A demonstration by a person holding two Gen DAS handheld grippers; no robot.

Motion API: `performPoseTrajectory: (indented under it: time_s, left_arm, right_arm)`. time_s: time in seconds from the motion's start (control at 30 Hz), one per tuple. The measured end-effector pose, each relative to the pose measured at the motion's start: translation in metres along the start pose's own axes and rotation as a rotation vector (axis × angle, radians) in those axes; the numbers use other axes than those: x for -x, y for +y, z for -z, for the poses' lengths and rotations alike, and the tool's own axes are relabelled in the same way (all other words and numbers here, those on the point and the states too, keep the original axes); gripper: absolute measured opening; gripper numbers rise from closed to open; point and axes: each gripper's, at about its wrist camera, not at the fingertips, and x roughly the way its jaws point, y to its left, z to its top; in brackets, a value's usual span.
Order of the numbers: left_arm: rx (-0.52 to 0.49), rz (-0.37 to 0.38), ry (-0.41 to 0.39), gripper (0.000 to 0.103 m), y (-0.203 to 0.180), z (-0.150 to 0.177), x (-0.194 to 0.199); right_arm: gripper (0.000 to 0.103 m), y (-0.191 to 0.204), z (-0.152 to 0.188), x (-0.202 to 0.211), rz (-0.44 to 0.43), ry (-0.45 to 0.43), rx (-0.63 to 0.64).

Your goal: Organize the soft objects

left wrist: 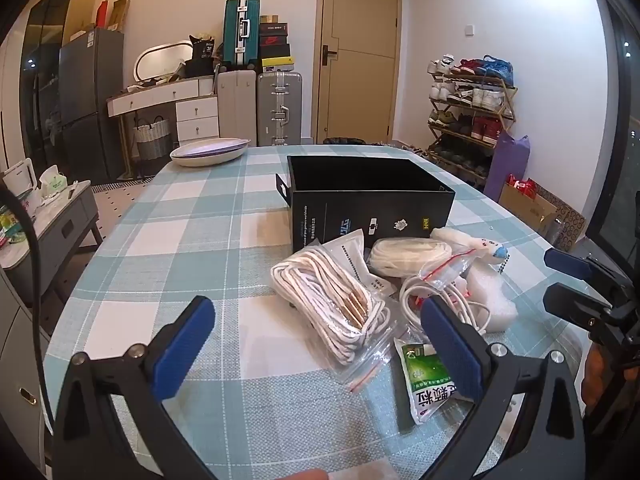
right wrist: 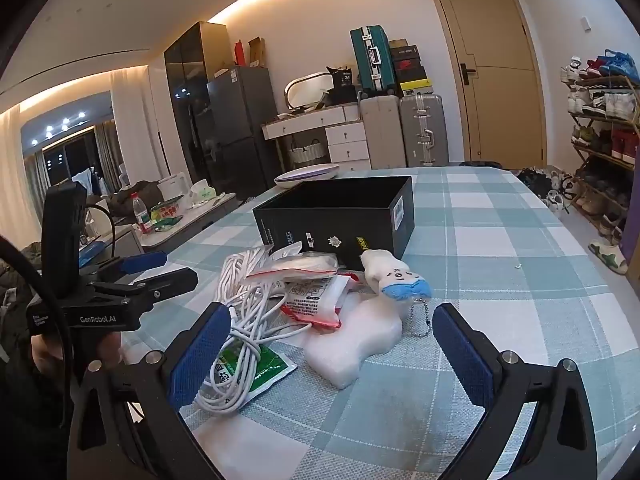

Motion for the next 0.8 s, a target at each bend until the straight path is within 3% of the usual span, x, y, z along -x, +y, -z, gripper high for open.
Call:
performPoseTrajectory:
  time_s: [0.8]
  left_arm:
    - [-0.007,0.010,-0.014,0.103,-0.0051,-0.0021,0.0062]
  right_arm:
    - [0.103,0.0018,0.0025,-0.0019,0.001,0.023,0.004]
